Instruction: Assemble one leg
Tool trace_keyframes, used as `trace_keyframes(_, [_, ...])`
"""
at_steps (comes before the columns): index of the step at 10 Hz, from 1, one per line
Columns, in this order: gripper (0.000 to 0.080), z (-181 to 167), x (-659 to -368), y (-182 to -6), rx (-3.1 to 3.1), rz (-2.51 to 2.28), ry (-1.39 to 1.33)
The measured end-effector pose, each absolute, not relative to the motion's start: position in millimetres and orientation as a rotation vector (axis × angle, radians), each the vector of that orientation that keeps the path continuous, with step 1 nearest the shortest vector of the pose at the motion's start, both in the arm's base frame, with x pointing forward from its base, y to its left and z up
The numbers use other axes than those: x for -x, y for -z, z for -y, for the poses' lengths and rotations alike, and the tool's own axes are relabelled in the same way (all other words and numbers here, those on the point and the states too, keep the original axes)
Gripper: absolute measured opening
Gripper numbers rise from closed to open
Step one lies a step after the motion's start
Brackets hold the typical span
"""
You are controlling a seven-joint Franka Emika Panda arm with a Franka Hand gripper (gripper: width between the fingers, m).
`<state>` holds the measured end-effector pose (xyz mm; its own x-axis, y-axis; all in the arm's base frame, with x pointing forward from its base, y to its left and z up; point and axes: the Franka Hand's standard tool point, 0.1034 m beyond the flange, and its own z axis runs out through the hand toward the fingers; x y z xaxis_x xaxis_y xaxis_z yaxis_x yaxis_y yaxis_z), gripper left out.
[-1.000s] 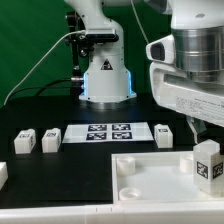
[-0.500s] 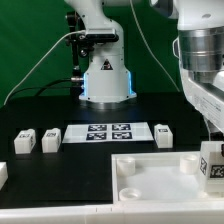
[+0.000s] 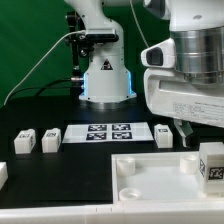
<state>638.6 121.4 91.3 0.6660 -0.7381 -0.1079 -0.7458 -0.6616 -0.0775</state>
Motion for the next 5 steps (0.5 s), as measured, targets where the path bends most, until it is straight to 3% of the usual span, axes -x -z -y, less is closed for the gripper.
trace_keyframes(5, [0.0649,-113.6,-638.7,-81.8,3.004,-0.326,-0.054])
